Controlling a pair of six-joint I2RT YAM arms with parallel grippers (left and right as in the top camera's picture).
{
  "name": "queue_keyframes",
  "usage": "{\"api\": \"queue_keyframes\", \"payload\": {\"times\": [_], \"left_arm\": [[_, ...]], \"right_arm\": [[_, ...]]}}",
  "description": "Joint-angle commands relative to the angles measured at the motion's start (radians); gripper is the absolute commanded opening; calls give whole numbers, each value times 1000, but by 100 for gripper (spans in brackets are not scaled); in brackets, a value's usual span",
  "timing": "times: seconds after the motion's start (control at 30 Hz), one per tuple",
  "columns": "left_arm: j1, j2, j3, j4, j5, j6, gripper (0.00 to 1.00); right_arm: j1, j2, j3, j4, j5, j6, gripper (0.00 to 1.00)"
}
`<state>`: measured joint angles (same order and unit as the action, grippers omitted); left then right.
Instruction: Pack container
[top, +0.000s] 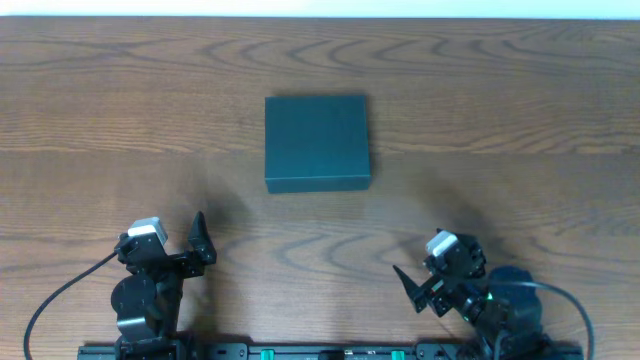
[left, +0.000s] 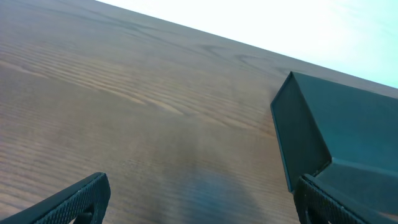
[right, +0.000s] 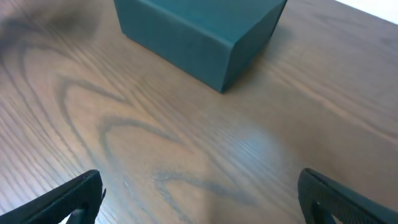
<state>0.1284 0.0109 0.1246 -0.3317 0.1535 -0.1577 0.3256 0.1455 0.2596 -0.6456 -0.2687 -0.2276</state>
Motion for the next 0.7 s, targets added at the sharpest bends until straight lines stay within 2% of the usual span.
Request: {"api": "queue_keyframes", "payload": {"times": [0.0,0.13,0.67], "left_arm": [[2,-7,-23,-4,3,-3,96],[2,-7,-23,-4,3,-3,95],[2,-7,-23,-4,3,-3,95]], "right_arm": [[7,-80,-56,6,-6,-12,99],[7,-141,-98,3,-19,-10,99],[7,-140,-97,3,-5,-13,99]]}}
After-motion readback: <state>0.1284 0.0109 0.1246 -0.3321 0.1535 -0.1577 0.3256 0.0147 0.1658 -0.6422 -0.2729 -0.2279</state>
